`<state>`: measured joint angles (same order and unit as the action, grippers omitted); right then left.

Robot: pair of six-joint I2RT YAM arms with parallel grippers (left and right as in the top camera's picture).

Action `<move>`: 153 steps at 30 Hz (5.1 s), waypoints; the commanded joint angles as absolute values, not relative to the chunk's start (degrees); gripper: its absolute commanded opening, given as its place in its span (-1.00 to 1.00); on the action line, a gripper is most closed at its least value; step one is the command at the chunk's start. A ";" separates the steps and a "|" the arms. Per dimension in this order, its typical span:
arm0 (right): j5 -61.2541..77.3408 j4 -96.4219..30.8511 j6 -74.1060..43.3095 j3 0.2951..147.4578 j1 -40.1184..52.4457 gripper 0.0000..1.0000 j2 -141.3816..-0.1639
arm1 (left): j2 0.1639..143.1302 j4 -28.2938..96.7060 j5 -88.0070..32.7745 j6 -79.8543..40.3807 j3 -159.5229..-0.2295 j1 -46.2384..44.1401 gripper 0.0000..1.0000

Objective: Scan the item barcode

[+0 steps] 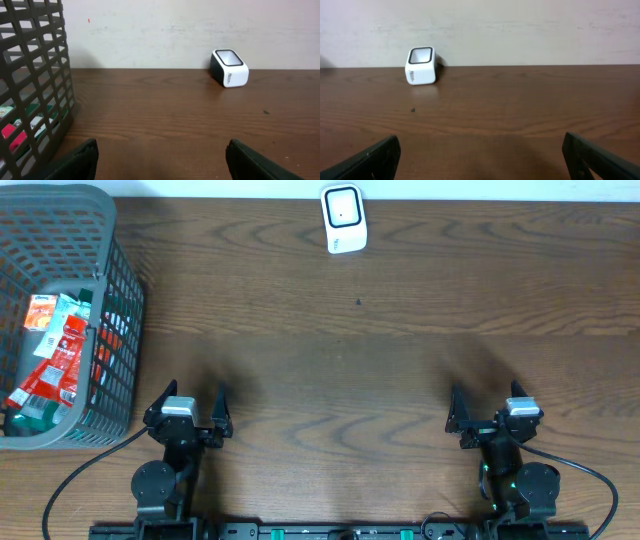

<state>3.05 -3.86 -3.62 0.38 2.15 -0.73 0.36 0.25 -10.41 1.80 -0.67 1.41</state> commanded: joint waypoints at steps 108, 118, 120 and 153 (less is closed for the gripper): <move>3.29 -4.08 -3.14 0.32 1.21 0.99 -0.82 | 100.07 70.59 2.15 -6.37 -111.55 32.58 0.74; 3.29 -4.08 -3.14 0.32 1.21 0.98 -0.82 | 109.62 72.71 1.96 -6.24 -110.72 34.04 0.77; 3.29 -4.08 -3.14 0.32 1.21 0.99 -0.82 | 111.37 73.14 1.93 -6.24 -110.69 34.24 0.77; 3.29 -4.08 -3.11 0.32 1.21 0.99 -0.82 | 125.56 63.83 1.98 -5.41 -98.19 34.33 0.77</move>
